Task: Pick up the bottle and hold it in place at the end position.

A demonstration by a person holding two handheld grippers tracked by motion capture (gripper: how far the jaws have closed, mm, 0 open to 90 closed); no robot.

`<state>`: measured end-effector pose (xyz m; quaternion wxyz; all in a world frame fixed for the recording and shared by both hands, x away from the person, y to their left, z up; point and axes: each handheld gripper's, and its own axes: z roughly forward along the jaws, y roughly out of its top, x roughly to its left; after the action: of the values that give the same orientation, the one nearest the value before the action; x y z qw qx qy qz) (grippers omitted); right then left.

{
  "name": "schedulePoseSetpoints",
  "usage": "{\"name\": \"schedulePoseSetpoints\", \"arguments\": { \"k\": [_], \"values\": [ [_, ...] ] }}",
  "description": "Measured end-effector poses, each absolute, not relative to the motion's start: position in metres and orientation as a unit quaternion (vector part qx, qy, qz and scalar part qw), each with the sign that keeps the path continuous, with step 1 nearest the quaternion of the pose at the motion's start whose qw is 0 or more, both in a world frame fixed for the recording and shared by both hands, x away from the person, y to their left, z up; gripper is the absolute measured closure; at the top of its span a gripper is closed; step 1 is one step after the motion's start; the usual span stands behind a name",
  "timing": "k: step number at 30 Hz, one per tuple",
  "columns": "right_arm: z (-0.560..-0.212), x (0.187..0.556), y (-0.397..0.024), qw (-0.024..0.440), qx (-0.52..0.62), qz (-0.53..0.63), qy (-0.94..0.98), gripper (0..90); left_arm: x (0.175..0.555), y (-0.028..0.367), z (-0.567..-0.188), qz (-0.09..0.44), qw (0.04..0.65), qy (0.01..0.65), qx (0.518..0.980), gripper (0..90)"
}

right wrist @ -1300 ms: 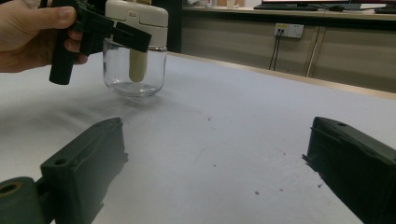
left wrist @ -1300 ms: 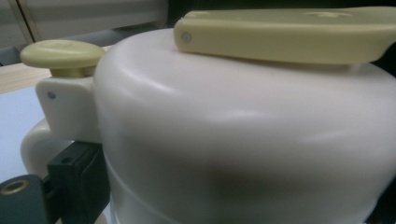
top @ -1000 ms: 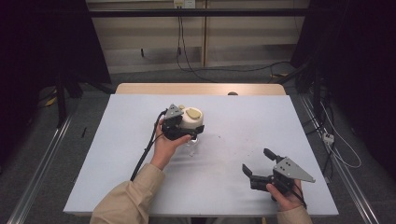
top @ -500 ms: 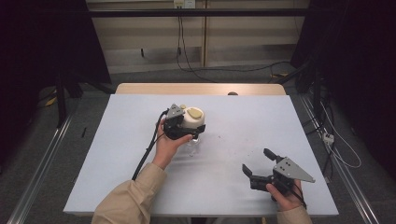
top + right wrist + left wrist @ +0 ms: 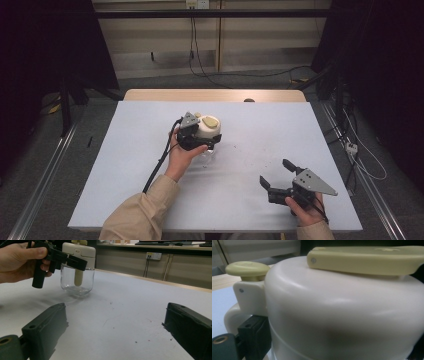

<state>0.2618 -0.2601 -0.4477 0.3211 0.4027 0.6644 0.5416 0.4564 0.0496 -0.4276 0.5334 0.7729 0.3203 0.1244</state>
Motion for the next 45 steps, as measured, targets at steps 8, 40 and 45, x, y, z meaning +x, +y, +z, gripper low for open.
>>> {"name": "schedulePoseSetpoints", "arguments": {
  "k": [8,40,45],
  "values": [
    [-0.448,0.262,-0.261,0.322,0.403,0.541,0.664,3.8,0.457,0.045,-0.427,0.125,0.538,0.321,0.770,6.1],
    [-0.448,0.261,-0.262,0.320,0.407,0.544,0.660,3.8,0.461,0.026,-0.438,0.124,0.537,0.319,0.771,6.2],
    [-0.449,0.261,-0.263,0.319,0.407,0.544,0.660,3.9,0.460,0.023,-0.439,0.127,0.540,0.319,0.768,6.1]
  ]
}}
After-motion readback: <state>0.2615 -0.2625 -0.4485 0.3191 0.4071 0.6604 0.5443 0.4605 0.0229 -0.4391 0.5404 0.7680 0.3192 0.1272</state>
